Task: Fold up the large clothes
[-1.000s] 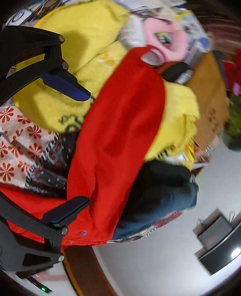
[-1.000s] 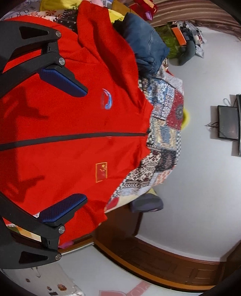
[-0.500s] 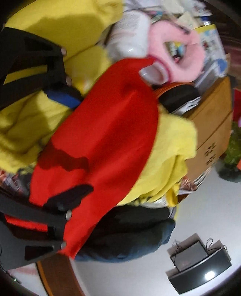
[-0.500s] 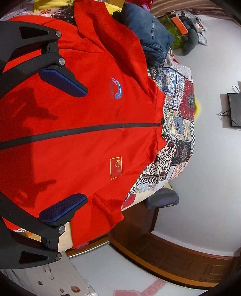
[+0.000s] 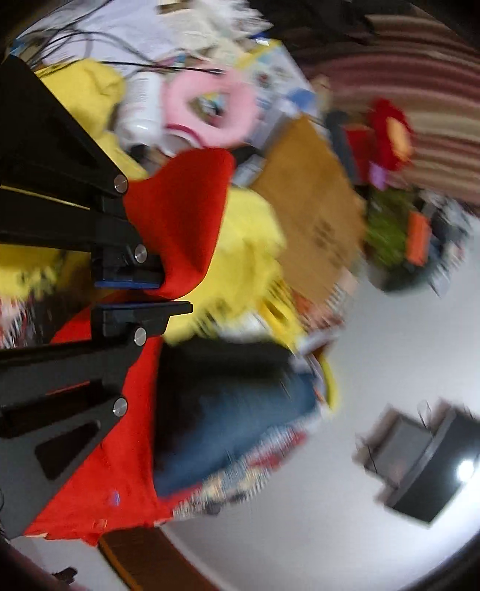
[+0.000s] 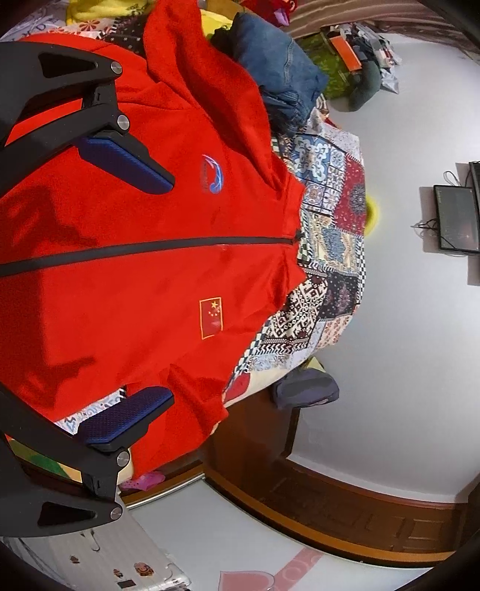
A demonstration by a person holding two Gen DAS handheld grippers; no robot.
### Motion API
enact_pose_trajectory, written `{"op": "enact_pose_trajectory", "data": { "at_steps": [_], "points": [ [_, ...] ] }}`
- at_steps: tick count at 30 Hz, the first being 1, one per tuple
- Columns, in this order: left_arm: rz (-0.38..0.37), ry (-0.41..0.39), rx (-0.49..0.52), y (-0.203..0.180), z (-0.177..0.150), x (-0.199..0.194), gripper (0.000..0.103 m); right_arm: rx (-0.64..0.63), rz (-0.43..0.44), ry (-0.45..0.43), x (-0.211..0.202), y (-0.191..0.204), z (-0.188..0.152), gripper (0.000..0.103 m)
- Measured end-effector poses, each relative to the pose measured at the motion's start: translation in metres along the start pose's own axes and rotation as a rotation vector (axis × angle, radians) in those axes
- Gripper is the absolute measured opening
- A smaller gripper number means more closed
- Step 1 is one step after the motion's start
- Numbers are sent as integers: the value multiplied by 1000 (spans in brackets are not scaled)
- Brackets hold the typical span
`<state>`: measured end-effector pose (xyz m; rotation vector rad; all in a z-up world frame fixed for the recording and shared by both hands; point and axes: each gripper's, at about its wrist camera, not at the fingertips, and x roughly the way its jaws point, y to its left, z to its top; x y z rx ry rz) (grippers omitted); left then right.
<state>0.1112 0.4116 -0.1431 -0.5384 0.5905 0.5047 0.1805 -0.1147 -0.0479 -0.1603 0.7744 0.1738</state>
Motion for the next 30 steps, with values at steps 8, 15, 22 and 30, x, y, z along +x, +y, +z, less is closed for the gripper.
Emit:
{"op": "enact_pose_trajectory", "data": {
  "at_steps": [8, 15, 22, 30],
  "points": [
    [-228, -171, 215, -147, 48, -64, 2, -5, 22, -56, -7, -16, 4, 103],
    [-388, -165, 468, -300, 23, -65, 2, 16, 32, -82, -9, -43, 4, 103],
    [-508, 0, 698, -422, -66, -25, 2, 52, 13, -68, -7, -74, -4, 103],
    [-540, 321, 858, -474, -194, 32, 3, 97, 3, 5, 5, -109, -22, 103]
  ]
}}
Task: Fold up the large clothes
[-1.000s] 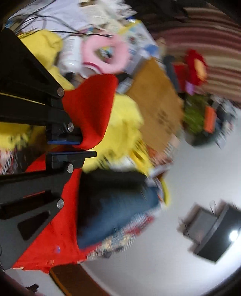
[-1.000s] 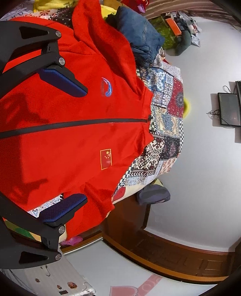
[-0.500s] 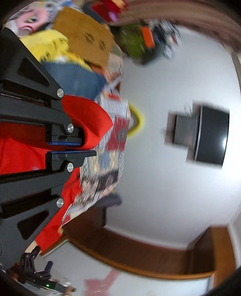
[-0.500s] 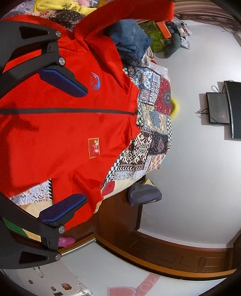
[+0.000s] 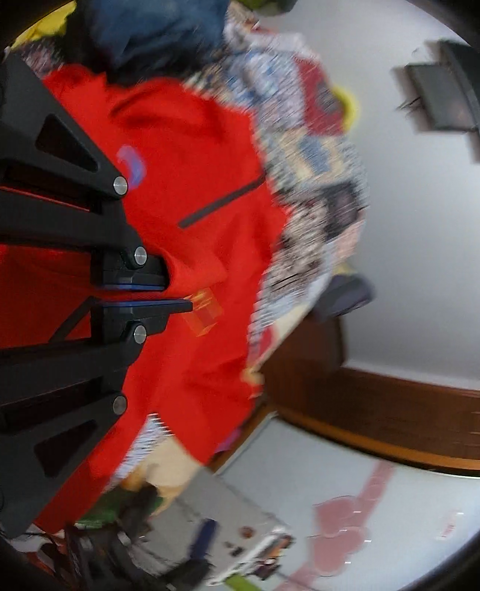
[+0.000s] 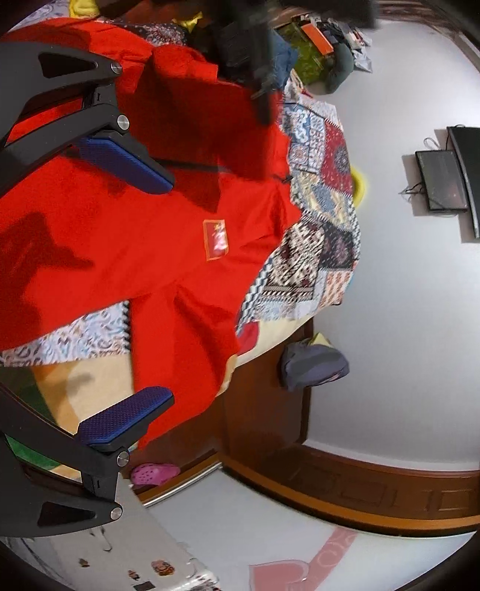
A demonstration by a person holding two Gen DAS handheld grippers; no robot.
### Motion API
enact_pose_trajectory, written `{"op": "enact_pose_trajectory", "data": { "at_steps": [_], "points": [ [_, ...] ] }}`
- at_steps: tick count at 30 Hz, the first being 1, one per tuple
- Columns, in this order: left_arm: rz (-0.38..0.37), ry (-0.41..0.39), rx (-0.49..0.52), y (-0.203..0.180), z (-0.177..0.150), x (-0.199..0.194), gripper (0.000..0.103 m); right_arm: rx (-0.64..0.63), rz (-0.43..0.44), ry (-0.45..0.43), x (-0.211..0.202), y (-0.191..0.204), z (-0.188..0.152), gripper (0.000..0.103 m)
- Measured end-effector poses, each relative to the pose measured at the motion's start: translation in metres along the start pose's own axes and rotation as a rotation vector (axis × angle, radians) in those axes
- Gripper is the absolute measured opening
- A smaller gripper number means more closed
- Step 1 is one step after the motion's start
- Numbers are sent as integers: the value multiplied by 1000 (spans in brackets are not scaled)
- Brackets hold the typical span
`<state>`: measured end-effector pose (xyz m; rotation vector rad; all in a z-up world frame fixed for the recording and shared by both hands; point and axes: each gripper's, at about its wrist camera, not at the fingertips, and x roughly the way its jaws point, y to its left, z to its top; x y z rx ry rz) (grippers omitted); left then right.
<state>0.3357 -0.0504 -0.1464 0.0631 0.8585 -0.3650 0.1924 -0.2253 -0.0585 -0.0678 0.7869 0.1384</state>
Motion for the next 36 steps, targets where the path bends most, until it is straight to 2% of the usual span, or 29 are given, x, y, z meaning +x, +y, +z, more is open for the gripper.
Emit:
{"op": "enact_pose_trajectory", "data": {
  "at_steps": [4, 7, 9, 10, 12, 16, 20, 23, 27, 30, 34, 36],
  "points": [
    [-61, 154, -6, -16, -31, 37, 4, -2, -5, 39, 5, -9, -8, 103],
    [-64, 238, 22, -22, -45, 44, 17, -14, -9, 69, 9, -12, -14, 103],
    [-62, 256, 39, -22, -53, 37, 38, -26, -10, 83, 10, -11, -16, 103],
    [-61, 246, 43, -22, -55, 31, 44, -36, -6, 90, 11, -8, -16, 103],
    [-53, 209, 38, -15, -56, 15, 63, -51, 1, 95, 11, -5, -16, 103],
    [-5, 128, -3, 17, -57, -30, 69, -92, 44, 87, 8, 13, -12, 103],
    [124, 63, -72, 70, -75, -77, 87, -166, 96, 87, 12, 44, -4, 103],
    [229, 75, -139, 113, -99, -96, 88, -228, 133, 109, 22, 68, -3, 103],
    [310, 116, -242, 164, -136, -110, 88, -320, 184, 151, 43, 105, -3, 103],
    [329, 153, -313, 189, -163, -111, 88, -391, 225, 194, 64, 134, -6, 103],
    [324, 204, -367, 203, -193, -99, 88, -448, 214, 256, 94, 158, -14, 99],
    [320, 222, -372, 203, -200, -89, 88, -474, 197, 286, 106, 165, -18, 84]
  ]
}}
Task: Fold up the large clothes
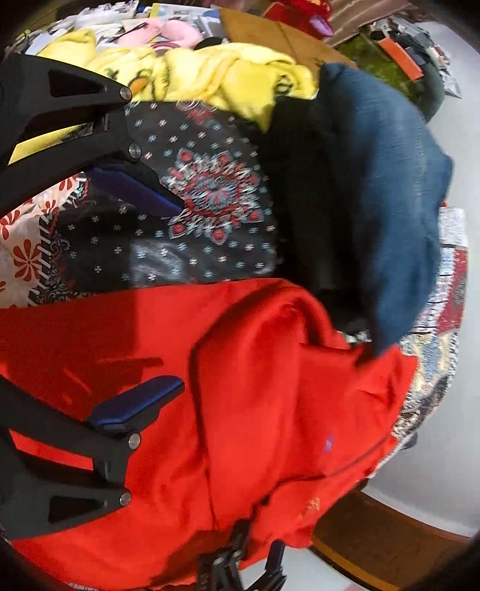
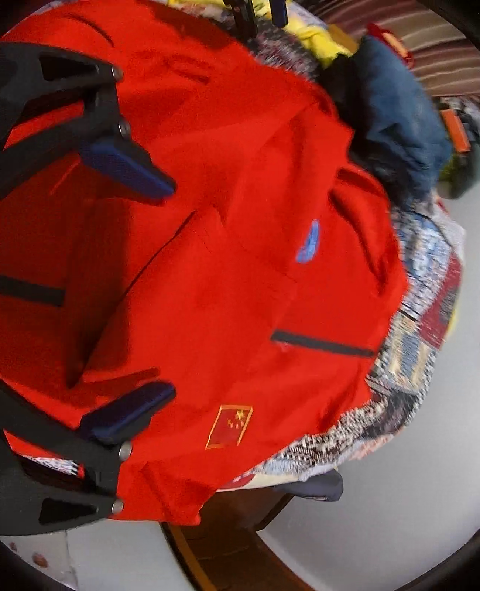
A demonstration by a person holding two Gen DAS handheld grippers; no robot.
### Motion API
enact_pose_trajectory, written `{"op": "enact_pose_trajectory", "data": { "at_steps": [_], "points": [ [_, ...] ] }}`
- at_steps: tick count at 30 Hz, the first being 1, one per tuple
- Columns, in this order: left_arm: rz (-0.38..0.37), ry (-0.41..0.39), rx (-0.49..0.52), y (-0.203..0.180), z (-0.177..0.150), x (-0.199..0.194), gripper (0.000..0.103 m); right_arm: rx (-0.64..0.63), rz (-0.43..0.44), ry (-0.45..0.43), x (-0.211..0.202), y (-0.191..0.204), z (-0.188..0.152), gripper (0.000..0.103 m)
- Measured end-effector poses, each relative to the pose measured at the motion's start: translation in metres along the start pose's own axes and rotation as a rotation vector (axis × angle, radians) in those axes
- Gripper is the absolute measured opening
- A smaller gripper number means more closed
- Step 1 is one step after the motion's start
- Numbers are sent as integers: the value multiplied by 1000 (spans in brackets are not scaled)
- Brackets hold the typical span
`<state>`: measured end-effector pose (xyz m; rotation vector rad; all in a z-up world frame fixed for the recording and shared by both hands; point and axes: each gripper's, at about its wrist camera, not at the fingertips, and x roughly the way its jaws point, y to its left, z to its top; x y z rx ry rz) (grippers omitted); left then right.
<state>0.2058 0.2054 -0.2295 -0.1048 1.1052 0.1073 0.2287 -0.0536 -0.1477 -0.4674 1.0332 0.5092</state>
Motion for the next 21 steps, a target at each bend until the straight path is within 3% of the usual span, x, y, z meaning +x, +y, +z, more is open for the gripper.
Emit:
{"op": "enact_pose_trajectory", "data": {
  "at_steps": [1, 4, 5, 8, 14, 21],
  "points": [
    [-3, 9, 2, -2, -2, 5, 88, -11, -11, 24, 9, 2, 1, 69],
    [-21, 19, 18, -12, -3, 15, 88, 7, 19, 26, 14, -2, 2, 52],
    [-23, 20, 26, -16, -3, 17, 88, 13, 26, 26, 13, -4, 2, 35],
    [-12, 42, 48, -25, -1, 30, 88, 28, 57, 19, 14, -11, 6, 7],
    [-26, 27, -36, -22, 12, 37, 88, 85, 65, -119, -27, -28, 32, 5],
    [47, 3, -38, -24, 37, 46, 88, 149, -33, -393, -131, -87, 86, 5]
  ]
}}
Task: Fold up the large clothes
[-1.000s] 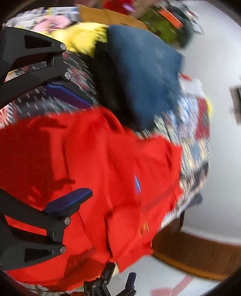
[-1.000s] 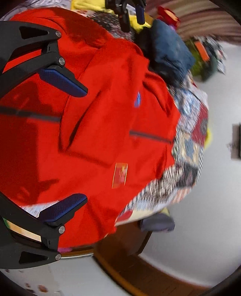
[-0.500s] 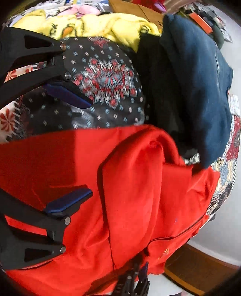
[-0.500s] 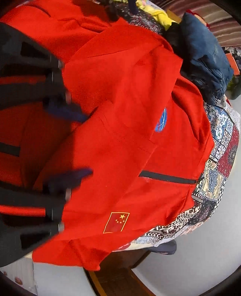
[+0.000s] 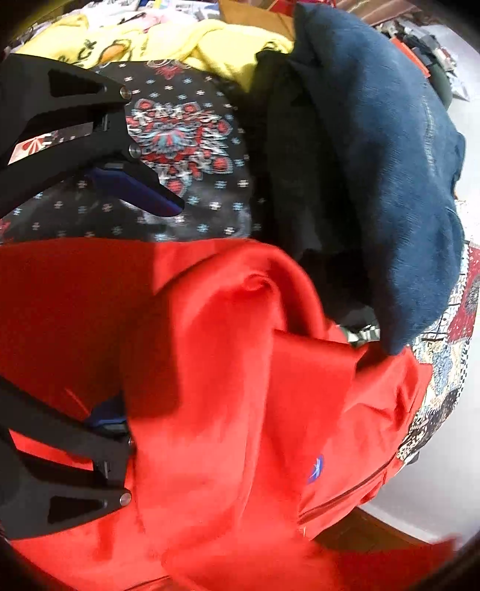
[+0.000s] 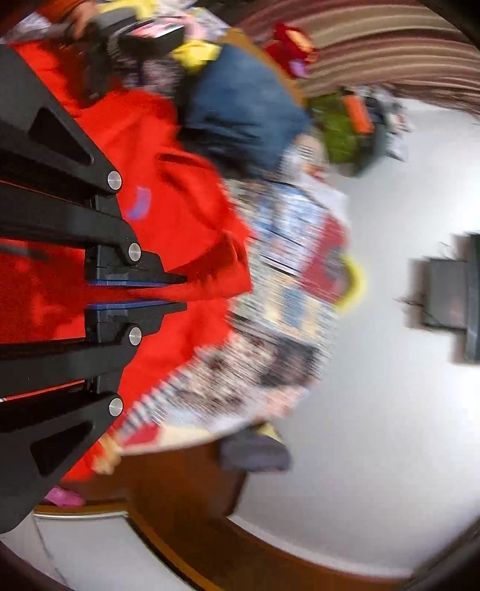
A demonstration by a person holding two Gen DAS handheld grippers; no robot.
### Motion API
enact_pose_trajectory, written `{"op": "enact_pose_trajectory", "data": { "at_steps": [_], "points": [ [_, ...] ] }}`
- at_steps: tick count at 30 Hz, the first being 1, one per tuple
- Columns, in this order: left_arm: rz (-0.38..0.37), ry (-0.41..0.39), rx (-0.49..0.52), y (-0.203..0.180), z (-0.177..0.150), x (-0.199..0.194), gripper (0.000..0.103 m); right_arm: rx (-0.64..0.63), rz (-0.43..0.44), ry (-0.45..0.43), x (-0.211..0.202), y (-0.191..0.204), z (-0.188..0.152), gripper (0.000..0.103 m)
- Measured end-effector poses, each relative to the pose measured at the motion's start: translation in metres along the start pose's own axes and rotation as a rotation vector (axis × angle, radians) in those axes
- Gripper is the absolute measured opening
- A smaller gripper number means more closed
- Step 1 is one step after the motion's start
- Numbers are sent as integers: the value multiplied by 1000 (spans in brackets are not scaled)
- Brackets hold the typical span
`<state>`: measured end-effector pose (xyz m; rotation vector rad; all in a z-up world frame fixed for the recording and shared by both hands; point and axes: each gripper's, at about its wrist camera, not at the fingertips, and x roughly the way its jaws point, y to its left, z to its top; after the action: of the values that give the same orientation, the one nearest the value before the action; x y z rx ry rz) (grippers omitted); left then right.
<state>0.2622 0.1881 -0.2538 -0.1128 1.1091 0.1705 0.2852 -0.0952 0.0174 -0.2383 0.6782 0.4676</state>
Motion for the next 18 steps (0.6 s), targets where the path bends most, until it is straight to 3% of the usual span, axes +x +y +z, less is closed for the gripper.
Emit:
{"op": "enact_pose_trajectory", "data": {
  "at_steps": [5, 9, 12, 13, 15, 18],
  "points": [
    [73, -48, -13, -7, 18, 6, 88, 67, -75, -141, -46, -41, 37, 5],
    [106, -139, -83, 6, 28, -12, 89, 128, -106, -173, -56, -65, 31, 5],
    [158, -216, -185, 25, 35, -31, 89, 168, -117, -139, -48, -75, 8, 5],
    [139, -225, -221, 33, 37, -33, 89, 180, -118, -120, -42, -79, -1, 5],
    [78, -210, -268, 49, 33, -36, 89, 211, -104, -86, -37, -86, -17, 5],
    [117, -167, -236, 54, 29, -24, 89, 261, -75, -10, -19, -94, -48, 5]
  ]
}}
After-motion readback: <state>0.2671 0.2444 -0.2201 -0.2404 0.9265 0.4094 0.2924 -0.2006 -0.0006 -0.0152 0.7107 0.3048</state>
